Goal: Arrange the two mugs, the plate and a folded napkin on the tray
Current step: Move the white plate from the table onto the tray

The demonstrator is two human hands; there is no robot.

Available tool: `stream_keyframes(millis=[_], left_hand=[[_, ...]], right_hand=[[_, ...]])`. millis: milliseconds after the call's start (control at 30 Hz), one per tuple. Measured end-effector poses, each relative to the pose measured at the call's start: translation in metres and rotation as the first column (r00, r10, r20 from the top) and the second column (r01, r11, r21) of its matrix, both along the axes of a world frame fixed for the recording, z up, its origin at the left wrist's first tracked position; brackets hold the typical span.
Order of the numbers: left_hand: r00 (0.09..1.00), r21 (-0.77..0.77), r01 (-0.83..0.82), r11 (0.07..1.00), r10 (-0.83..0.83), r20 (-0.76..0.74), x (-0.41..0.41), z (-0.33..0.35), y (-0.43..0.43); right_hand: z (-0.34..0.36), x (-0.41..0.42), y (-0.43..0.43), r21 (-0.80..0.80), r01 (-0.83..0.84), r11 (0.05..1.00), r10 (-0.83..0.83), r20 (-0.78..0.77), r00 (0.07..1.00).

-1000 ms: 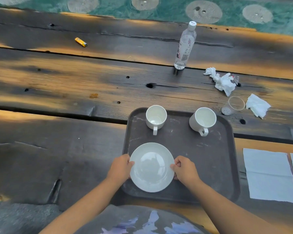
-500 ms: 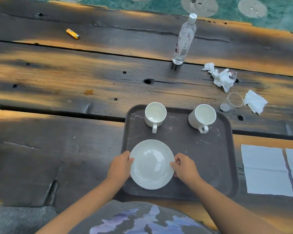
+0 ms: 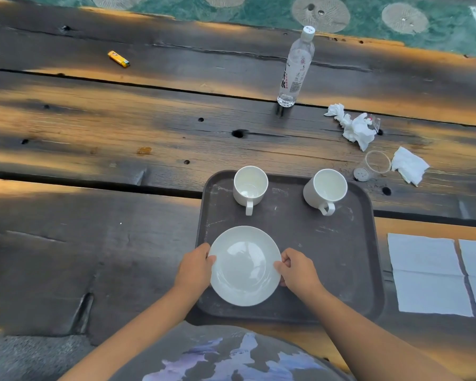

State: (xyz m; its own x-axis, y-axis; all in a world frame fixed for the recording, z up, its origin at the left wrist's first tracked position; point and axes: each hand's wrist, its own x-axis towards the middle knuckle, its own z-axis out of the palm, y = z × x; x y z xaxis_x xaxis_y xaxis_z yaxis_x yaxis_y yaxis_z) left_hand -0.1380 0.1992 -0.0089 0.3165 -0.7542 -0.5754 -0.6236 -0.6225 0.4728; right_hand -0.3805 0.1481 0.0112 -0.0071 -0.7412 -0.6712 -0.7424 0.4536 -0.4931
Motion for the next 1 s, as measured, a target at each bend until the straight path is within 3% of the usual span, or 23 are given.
stream_keyframes(millis=[433,700,867,1000], left_hand=[[1.0,0.015,0.021,1.0,-0.021,0.012,-0.002,0.002,-0.002],[0.986,0.129,0.13,0.983,-0.142,0.084,0.004,0.011,-0.012],[0.978,0.068,0.169,0.983,-0.176,0.115,0.004,0.019,-0.003],[0.973,0.004,0.178,0.984,-0.177,0.15,0.008,0.029,0.004]], right_hand=[[-0.002,-0.001,0.0,0.003,0.008,1.0,-0.008,0.003,1.0],[0.0,-0.001,-0.002,0.031,0.04,0.999,-0.041,0.043,0.998],[0.004,-0.009,0.001,0.031,0.066,0.997,-0.068,0.068,0.995],[0.01,-0.021,0.009,-0.011,-0.032,0.999,0.033,0.027,0.999]])
